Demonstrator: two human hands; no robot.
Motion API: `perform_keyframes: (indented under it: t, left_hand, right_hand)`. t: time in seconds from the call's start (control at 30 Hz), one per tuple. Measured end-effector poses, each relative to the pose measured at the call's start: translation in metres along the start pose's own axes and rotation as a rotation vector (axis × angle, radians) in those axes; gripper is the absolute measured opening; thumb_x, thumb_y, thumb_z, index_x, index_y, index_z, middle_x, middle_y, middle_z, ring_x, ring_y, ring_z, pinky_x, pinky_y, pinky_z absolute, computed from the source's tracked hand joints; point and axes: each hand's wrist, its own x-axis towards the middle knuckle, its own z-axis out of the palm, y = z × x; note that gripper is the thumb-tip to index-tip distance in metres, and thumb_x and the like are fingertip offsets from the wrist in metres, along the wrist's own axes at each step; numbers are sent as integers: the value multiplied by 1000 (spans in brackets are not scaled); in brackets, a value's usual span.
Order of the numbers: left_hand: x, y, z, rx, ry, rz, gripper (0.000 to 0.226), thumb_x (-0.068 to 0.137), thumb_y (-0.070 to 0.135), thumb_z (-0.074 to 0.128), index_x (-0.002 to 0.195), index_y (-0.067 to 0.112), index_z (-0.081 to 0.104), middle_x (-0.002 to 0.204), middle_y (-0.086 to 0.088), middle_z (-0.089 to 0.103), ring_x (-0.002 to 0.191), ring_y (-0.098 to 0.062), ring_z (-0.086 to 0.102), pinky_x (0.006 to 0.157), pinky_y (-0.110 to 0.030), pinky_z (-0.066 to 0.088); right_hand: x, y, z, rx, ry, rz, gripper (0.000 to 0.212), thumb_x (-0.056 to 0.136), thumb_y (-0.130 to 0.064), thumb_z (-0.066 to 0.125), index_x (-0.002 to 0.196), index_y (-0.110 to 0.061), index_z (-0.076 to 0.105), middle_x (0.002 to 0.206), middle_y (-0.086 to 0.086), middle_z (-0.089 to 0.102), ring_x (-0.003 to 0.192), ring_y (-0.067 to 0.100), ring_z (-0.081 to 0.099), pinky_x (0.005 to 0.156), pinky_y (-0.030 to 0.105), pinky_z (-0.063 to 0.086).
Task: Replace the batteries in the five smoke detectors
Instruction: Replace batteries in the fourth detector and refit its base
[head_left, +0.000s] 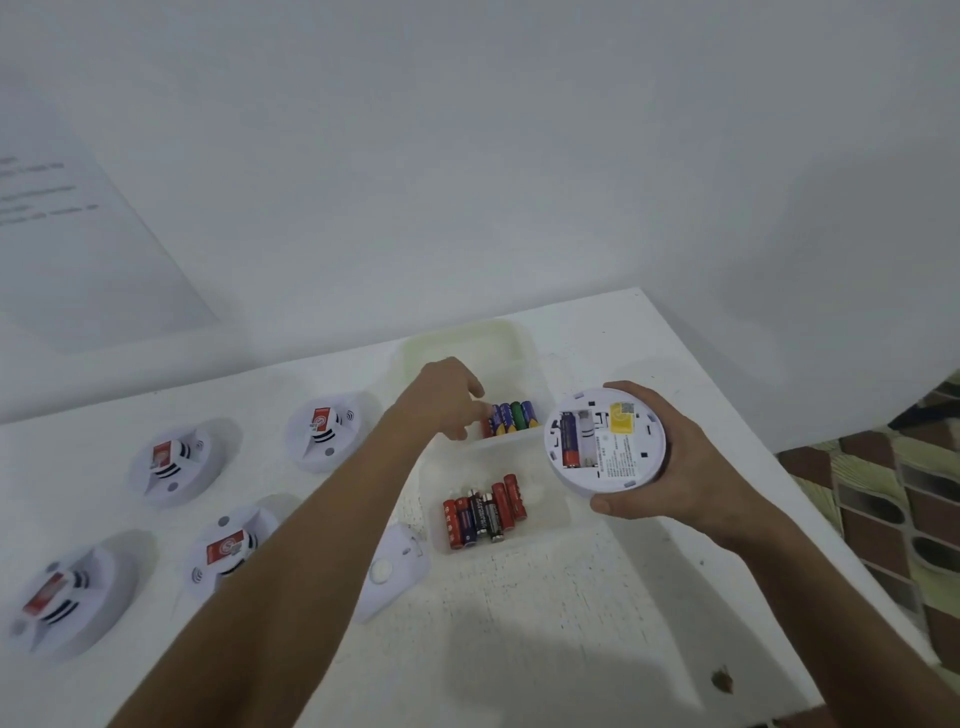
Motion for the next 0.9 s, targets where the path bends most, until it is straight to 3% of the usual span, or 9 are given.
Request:
perform_keyframes:
  t: [0.07, 0.17, 0.33, 0.47, 0.57, 0.63, 0.7, 0.77, 0.9]
  left_hand:
    - [6, 0, 7, 34, -40, -20, 47, 89, 27, 72, 130, 7, 60, 88, -11, 69, 70, -26, 73, 72, -32, 60]
    - [11, -3, 13, 89, -35, 1, 35, 90, 28, 71, 115, 5, 70, 87, -14, 72, 66, -22, 64, 75, -33, 59]
    - [11, -3, 15, 99, -6, 20, 22, 90, 24, 68, 103, 7, 76, 94, -11, 75, 68, -17, 62, 67, -26, 52]
    - [4, 1, 15, -84, 74, -32, 17, 85, 10, 67, 100, 10, 73, 94, -12, 73, 79, -27, 71, 74, -36, 61]
    - [-10, 10, 8, -313, 186, -5, 28, 88, 11, 58, 113, 14, 70, 89, -6, 72, 71, -25, 72, 68, -35, 62]
    - [-27, 18, -1, -314, 241, 83, 34, 93, 19, 54, 125, 20, 65, 101, -1, 70, 76, -22, 71, 71, -34, 61]
    - [-48, 26, -12, -265, 244, 191, 38, 93, 24, 57, 131, 25, 60, 101, 5, 68, 81, -16, 67, 77, -33, 57]
    - [-72, 30, -20, -292, 190, 274, 35, 88, 23, 66, 122, 27, 63, 89, 10, 70, 74, -9, 64, 70, -29, 54]
    - [-108, 29, -29, -382, 52, 300, 22, 77, 19, 83, 88, 19, 64, 82, -1, 73, 65, -7, 65, 55, -22, 51]
  right_hand:
    - [-1, 3, -3, -2, -2, 10, 85, 52, -29, 93, 125, -47, 52, 120, -18, 64, 116, 9, 60, 84, 21, 57]
    - [-3, 5, -7, -3, -1, 27, 87, 52, -31, 93, 127, -46, 51, 122, -14, 64, 118, 11, 60, 85, 24, 58]
    - [-4, 10, -9, 3, -5, 46, 91, 53, -26, 94, 131, -42, 50, 124, -14, 63, 119, 12, 59, 88, 28, 59]
    - [-3, 8, -5, 16, -12, 46, 91, 53, -22, 94, 132, -35, 51, 123, -12, 63, 118, 12, 60, 86, 27, 59]
    - [-1, 3, -1, 11, -6, 35, 88, 54, -18, 93, 129, -35, 51, 120, -18, 63, 116, 6, 59, 83, 20, 57]
    - [1, -2, 3, 6, -7, 18, 87, 54, -16, 92, 129, -34, 52, 119, -21, 64, 116, 5, 59, 83, 18, 55]
    - [3, -7, 9, 15, -17, 7, 89, 54, -15, 92, 131, -30, 50, 119, -21, 64, 116, 5, 60, 83, 17, 55]
    - [4, -12, 16, 25, -30, -11, 90, 54, -13, 92, 132, -27, 50, 119, -20, 64, 115, 5, 60, 82, 16, 54]
    - [7, -23, 35, 35, -67, -57, 86, 57, -9, 91, 132, -24, 51, 119, -17, 64, 114, 9, 62, 85, 16, 53]
